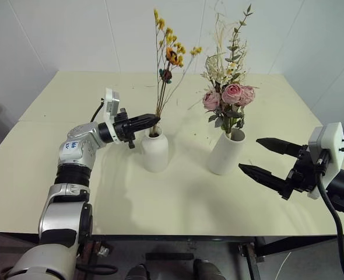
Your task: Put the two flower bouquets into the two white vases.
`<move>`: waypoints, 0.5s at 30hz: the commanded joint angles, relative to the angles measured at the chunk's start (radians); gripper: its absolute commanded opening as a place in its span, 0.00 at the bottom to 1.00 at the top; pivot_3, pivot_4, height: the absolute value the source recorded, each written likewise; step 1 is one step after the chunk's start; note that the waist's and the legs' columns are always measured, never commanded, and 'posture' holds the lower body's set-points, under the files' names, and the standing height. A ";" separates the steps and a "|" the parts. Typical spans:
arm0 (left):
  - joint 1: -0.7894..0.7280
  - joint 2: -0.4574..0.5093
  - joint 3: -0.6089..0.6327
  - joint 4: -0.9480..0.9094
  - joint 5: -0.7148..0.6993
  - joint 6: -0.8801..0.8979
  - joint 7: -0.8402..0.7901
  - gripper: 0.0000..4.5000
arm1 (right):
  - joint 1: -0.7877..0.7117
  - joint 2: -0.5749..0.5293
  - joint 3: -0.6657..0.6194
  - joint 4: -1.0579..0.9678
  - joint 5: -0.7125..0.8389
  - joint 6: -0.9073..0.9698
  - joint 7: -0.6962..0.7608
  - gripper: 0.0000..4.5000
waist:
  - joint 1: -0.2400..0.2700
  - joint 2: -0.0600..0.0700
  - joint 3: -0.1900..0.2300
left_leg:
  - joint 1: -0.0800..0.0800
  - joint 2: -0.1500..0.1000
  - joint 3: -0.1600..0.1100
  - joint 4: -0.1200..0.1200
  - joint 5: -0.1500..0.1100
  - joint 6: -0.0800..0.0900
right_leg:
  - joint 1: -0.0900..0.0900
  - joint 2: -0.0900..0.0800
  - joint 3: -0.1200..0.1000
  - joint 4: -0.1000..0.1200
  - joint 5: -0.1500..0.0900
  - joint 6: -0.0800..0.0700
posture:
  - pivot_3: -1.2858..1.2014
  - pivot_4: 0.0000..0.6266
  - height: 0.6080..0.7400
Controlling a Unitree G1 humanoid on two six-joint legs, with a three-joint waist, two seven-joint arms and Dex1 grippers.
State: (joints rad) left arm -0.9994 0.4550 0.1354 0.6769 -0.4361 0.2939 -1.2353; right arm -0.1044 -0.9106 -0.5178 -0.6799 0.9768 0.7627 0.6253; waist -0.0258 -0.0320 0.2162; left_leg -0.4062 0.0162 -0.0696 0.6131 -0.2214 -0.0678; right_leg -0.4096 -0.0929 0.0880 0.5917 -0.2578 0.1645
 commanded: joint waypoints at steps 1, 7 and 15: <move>-0.001 0.024 -0.003 -0.050 0.007 -0.004 -0.007 0.17 | 0.000 0.001 -0.020 -0.024 0.007 -0.025 -0.005 1.00 | 0.000 0.000 0.000 | 0.000 0.000 0.000 0.000 0.000 0.000 | 0.000 0.000 0.000 0.000 0.000 0.000 | 0.52 0.24 1.00; 0.008 0.048 -0.017 -0.084 0.018 0.031 -0.002 0.58 | -0.006 -0.001 -0.016 -0.016 0.002 -0.029 0.000 1.00 | -0.001 0.000 0.000 | 0.000 0.000 0.000 0.000 0.000 0.000 | 0.000 0.000 0.000 0.000 0.000 0.000 | 0.52 0.24 1.00; 0.017 0.109 -0.020 -0.165 0.012 0.069 -0.012 1.00 | -0.006 -0.008 -0.020 -0.007 -0.003 -0.033 0.009 1.00 | -0.002 0.000 0.000 | 0.000 0.000 0.000 0.000 0.000 0.000 | 0.000 0.000 0.000 0.000 0.000 0.000 | 0.52 0.24 1.00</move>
State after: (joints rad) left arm -0.9739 0.5391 0.1082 0.5611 -0.4227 0.3607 -1.2366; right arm -0.1052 -0.9106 -0.5172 -0.6762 0.9713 0.7505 0.6266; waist -0.0278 -0.0319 0.2162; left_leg -0.4061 0.0165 -0.0696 0.6128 -0.2214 -0.0678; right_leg -0.4098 -0.0927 0.0880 0.5919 -0.2580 0.1642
